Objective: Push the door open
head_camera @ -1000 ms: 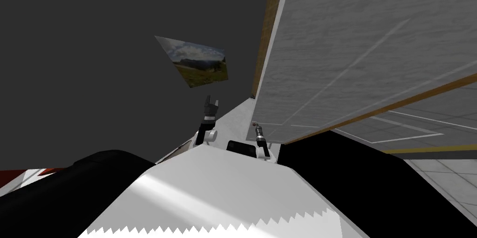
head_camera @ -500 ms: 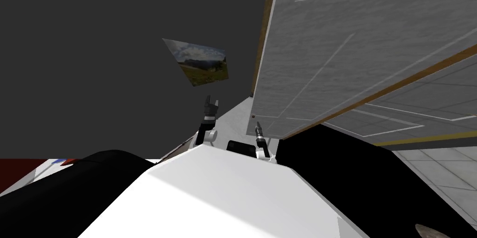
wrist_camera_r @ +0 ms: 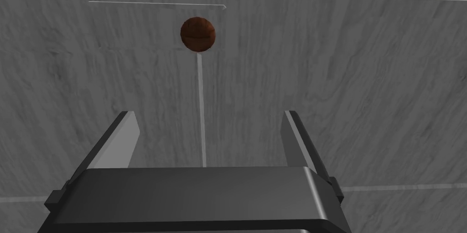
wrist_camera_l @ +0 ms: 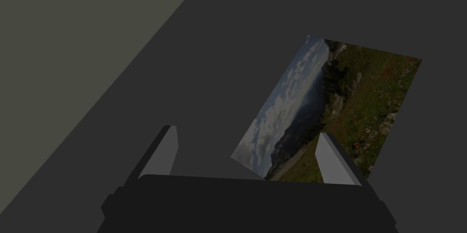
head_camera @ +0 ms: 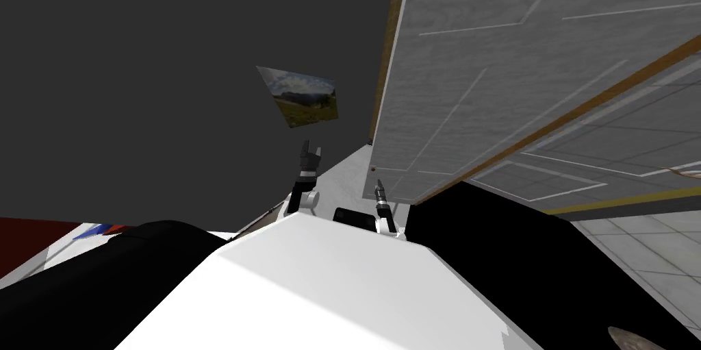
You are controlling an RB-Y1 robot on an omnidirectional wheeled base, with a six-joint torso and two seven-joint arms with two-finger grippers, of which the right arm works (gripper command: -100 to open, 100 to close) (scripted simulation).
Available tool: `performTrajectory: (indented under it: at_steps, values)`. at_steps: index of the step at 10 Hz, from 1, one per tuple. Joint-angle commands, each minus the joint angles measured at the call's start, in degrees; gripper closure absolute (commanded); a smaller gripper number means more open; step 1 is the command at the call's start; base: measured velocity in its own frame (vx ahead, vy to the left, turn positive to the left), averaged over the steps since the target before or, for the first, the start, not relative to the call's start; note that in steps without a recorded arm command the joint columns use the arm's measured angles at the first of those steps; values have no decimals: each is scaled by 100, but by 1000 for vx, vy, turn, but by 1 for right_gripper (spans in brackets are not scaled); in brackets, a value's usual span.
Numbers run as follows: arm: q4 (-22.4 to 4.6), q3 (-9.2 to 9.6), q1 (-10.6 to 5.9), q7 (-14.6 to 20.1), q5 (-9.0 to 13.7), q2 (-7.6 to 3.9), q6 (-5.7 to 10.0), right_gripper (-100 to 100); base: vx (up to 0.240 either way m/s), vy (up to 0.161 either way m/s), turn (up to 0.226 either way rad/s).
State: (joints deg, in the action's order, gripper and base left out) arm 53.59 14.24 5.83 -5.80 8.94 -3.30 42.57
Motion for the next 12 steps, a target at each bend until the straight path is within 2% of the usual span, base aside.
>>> performTrajectory:
  at_steps: [1,5,6,7,12]
  values:
    - [-19,-21,-21,-5,5,-14,16,-100,230,53,22]
    - [-118,-94,-85,-16,23,40,92,-100,273,25,32]
    - [-104,-84,-78,-15,20,26,78,-100,124,22,2]
    - [-104,-84,-78,-15,20,26,78,100,-21,-5,-12]
    - [-104,-84,-78,-15,20,26,78,100,-25,-3,3]
